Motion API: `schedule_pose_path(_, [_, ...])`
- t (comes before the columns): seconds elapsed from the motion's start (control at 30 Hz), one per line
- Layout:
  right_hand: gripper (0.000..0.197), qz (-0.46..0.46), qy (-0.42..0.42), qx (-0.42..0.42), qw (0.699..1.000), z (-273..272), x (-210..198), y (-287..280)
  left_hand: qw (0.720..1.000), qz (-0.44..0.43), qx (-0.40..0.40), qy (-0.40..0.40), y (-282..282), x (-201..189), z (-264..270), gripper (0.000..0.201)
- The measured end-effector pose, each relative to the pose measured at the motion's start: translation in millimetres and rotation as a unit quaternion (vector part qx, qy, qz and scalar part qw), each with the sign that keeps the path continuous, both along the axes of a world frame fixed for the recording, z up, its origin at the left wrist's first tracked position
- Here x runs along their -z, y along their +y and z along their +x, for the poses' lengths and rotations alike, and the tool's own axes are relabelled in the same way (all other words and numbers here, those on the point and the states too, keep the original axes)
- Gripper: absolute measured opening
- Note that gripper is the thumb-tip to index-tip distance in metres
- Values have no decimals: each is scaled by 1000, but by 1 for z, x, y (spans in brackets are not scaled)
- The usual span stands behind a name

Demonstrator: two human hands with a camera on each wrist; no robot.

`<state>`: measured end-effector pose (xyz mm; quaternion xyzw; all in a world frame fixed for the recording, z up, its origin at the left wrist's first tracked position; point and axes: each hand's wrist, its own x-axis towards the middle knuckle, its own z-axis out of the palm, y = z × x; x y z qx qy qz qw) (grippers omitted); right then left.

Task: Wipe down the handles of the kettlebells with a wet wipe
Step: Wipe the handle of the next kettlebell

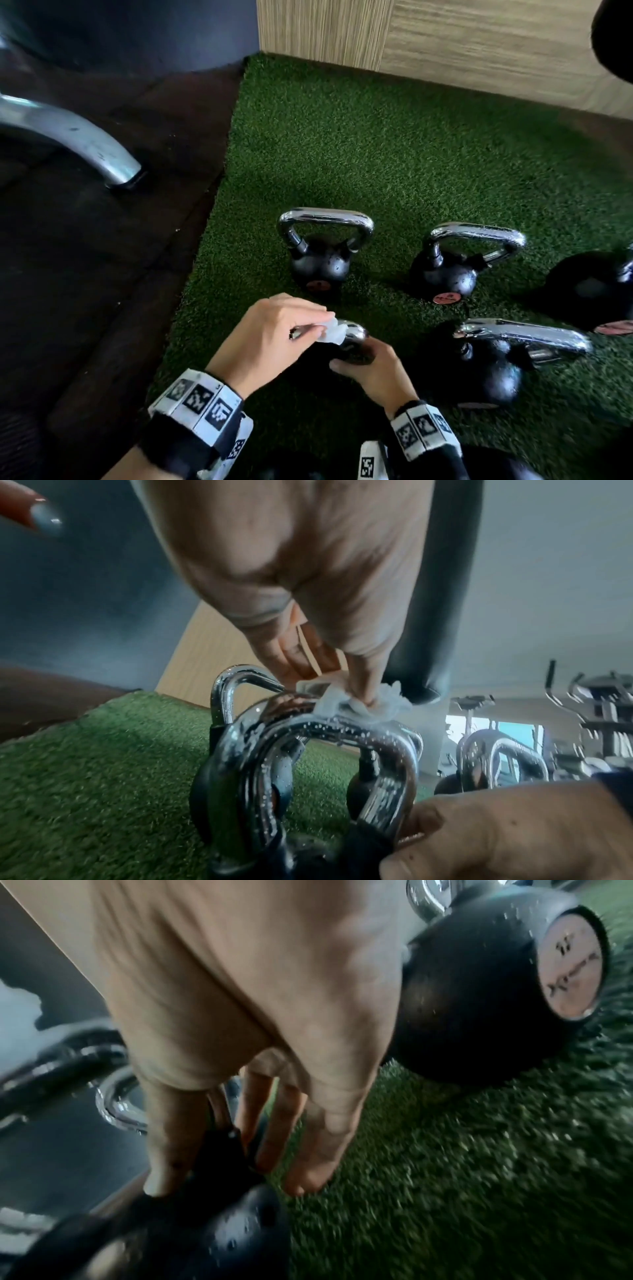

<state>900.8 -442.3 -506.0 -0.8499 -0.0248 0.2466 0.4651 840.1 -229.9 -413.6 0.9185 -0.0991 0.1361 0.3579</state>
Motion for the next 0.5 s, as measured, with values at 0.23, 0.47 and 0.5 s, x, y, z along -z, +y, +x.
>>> schedule_pose_path(0.23, [45, -25, -46, 41, 998, -7, -1, 10, 998, -7, -63, -14, 32, 8, -17, 31])
schedule_pose_path(0.47, [39, -27, -45, 46, 998, -5, 3, 8, 996, -18, -82, 9, 46, 26, -26, 29])
schedule_pose_path(0.5, [33, -34, -43, 47, 997, -4, 4, 8, 993, -29, -112, 22, 52, 34, -29, 29])
